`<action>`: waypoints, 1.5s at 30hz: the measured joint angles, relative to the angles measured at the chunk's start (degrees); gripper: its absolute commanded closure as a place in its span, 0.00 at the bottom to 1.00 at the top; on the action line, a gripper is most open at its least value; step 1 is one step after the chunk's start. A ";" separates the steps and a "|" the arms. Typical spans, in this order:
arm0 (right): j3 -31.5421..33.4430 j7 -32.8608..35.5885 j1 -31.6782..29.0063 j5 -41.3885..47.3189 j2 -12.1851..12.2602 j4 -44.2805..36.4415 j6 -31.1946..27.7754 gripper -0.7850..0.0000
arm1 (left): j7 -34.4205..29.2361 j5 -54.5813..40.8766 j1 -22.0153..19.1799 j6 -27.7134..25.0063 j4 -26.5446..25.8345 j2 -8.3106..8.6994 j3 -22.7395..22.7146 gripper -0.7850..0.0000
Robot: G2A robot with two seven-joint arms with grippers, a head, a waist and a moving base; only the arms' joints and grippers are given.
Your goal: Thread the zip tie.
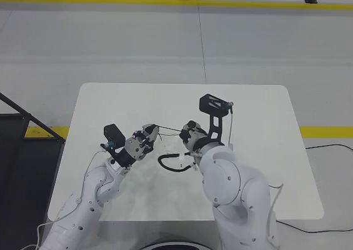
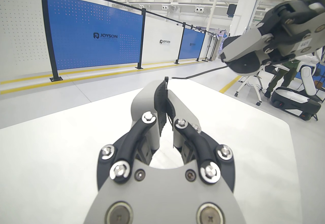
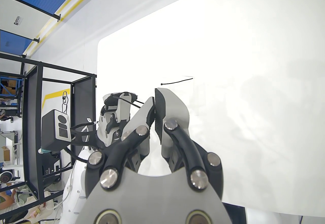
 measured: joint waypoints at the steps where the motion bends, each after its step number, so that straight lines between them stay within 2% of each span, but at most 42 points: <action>1: 0.00 0.06 0.06 -0.15 -0.13 0.14 -0.06 1.00 | 0.00 0.00 0.00 0.00 0.00 0.00 0.00 1.00; 28: 0.62 0.77 1.37 -2.35 -4.36 3.33 -0.78 1.00 | 0.00 0.00 0.00 0.00 0.00 0.00 0.00 1.00; 45: 2.35 -0.78 1.10 4.71 -4.30 0.99 0.78 1.00 | 0.00 0.00 0.00 0.00 0.00 0.00 0.00 1.00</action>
